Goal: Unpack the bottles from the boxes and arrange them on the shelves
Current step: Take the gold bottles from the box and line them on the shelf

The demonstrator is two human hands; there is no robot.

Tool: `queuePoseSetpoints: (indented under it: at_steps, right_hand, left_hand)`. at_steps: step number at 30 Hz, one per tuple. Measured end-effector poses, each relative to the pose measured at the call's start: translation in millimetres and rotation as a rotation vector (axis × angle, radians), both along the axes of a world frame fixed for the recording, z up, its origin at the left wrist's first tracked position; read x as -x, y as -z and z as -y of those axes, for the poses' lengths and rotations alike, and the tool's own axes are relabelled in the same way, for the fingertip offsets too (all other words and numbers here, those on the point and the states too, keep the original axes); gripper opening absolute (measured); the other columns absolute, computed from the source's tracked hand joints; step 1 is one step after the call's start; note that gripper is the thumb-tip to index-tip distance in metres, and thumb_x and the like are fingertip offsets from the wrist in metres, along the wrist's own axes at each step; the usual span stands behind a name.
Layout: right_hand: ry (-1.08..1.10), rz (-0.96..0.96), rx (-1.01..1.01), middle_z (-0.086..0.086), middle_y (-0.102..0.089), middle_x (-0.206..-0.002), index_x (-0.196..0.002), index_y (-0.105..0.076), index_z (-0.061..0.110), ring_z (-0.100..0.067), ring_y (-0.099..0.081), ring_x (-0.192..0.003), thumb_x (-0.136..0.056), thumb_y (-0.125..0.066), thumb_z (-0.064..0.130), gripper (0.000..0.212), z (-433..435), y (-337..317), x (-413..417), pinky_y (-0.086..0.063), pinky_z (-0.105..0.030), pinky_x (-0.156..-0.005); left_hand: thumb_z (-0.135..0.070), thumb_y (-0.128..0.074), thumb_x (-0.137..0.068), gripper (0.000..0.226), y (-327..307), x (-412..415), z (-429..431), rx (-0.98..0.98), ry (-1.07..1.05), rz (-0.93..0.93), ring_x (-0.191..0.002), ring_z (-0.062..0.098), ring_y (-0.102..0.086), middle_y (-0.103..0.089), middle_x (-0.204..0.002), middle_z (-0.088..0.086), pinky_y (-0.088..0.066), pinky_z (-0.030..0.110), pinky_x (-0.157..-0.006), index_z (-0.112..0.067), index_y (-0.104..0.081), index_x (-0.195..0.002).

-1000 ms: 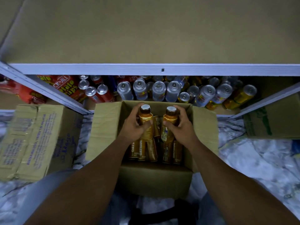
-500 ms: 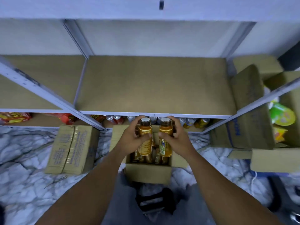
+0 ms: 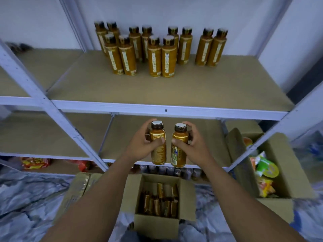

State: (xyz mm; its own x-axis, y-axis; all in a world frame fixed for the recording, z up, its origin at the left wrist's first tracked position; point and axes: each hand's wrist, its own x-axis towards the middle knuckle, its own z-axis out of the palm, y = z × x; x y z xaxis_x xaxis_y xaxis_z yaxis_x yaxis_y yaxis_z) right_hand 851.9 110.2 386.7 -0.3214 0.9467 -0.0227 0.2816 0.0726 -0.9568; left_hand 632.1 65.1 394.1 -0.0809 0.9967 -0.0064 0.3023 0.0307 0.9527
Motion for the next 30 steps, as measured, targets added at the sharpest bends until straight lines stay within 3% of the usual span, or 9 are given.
queuePoseSetpoints:
  at_steps: [2,4,5,7,9,15,21,26,30]
  right_hand:
    - [0.004,-0.023,-0.047,0.014,-0.067,-0.11,-0.132,-0.045,0.046,0.004,-0.064,-0.097,-0.084,-0.082,0.031,0.063,-8.1,-30.0,2.3,-0.053,-0.017,-0.078]
    - [0.017,-0.033,-0.098,0.01,-0.066,-0.112,-0.132,-0.045,0.043,0.006,-0.064,-0.095,-0.085,-0.081,0.028,0.061,-20.0,-58.5,4.3,-0.051,-0.01,-0.071]
    - [0.029,-0.02,-0.13,0.011,-0.065,-0.113,-0.131,-0.044,0.046,0.003,-0.063,-0.1,-0.084,-0.081,0.032,0.061,-26.3,-72.1,5.7,-0.051,-0.012,-0.075]
    - [0.055,0.012,-0.194,0.01,-0.064,-0.12,-0.129,-0.041,0.054,-0.008,-0.061,-0.111,-0.08,-0.081,0.045,0.064,-39.7,-95.5,8.3,-0.054,-0.028,-0.087]
    - [0.079,0.018,-0.244,0.008,-0.064,-0.122,-0.129,-0.041,0.055,-0.014,-0.062,-0.113,-0.079,-0.081,0.048,0.065,-52.9,-115.1,11.2,-0.055,-0.038,-0.093]
    - [0.156,0.009,-0.363,0.01,-0.068,-0.116,-0.132,-0.043,0.049,-0.007,-0.065,-0.106,-0.081,-0.082,0.041,0.065,-86.7,-161.3,19.0,-0.056,-0.033,-0.094]
    - [0.259,0.016,-0.392,0.015,-0.067,-0.118,-0.135,-0.042,0.045,-0.005,-0.065,-0.108,-0.082,-0.081,0.04,0.066,-112.0,-175.4,16.8,-0.056,-0.04,-0.097]
    - [0.297,0.041,-0.39,0.028,-0.063,-0.113,-0.133,-0.041,0.048,0.013,-0.059,-0.103,-0.084,-0.08,0.037,0.064,-132.7,-171.5,-1.6,-0.048,-0.02,-0.088]
    - [0.257,0.048,-0.38,0.023,-0.065,-0.116,-0.133,-0.04,0.048,0.011,-0.06,-0.104,-0.084,-0.081,0.034,0.066,-163.2,-165.7,-17.8,-0.047,-0.02,-0.089]
  left_hand:
    - [-0.022,-0.082,-0.085,0.065,-27.6,2.1,-11.3,-0.049,0.007,-0.02,-0.106,0.017,-0.067,-0.068,-0.115,0.002,-0.055,0.028,-0.084,-0.046,-0.047,-0.134]
    - [-0.027,-0.083,-0.084,0.064,-57.3,3.7,-23.9,-0.095,0.021,-0.044,-0.104,0.019,-0.068,-0.068,-0.113,0.004,-0.059,0.035,-0.086,-0.049,-0.048,-0.133]
    - [-0.033,-0.084,-0.082,0.065,-71.2,4.5,-30.3,-0.125,0.03,-0.065,-0.104,0.018,-0.068,-0.068,-0.114,0.001,-0.059,0.038,-0.088,-0.047,-0.047,-0.134]
    - [-0.044,-0.082,-0.077,0.069,-96.0,7.1,-44.1,-0.183,0.055,-0.111,-0.106,0.016,-0.067,-0.069,-0.116,-0.004,-0.059,0.042,-0.09,-0.046,-0.046,-0.136]
    - [-0.042,-0.082,-0.077,0.069,-116.0,10.1,-58.6,-0.224,0.074,-0.12,-0.105,0.016,-0.068,-0.07,-0.116,-0.005,-0.059,0.047,-0.091,-0.048,-0.046,-0.135]
    - [-0.034,-0.085,-0.08,0.069,-161.0,20.6,-105.8,-0.32,0.126,-0.124,-0.111,0.008,-0.066,-0.068,-0.121,-0.012,-0.057,0.048,-0.095,-0.045,-0.046,-0.137]
    - [-0.03,-0.08,-0.086,0.072,-178.0,8.2,-149.1,-0.352,0.233,-0.175,-0.117,-0.005,-0.055,-0.055,-0.127,-0.027,-0.051,0.04,-0.102,-0.041,-0.04,-0.145]
    - [-0.035,-0.078,-0.088,0.078,-175.3,-10.8,-184.9,-0.34,0.267,-0.213,-0.132,0.009,-0.05,-0.053,-0.143,-0.015,-0.048,0.042,-0.107,-0.044,-0.032,-0.149]
    - [-0.035,-0.077,-0.089,0.08,-170.5,-27.2,-211.2,-0.328,0.218,-0.229,-0.137,0.01,-0.044,-0.048,-0.15,-0.013,-0.045,0.04,-0.109,-0.046,-0.027,-0.15]
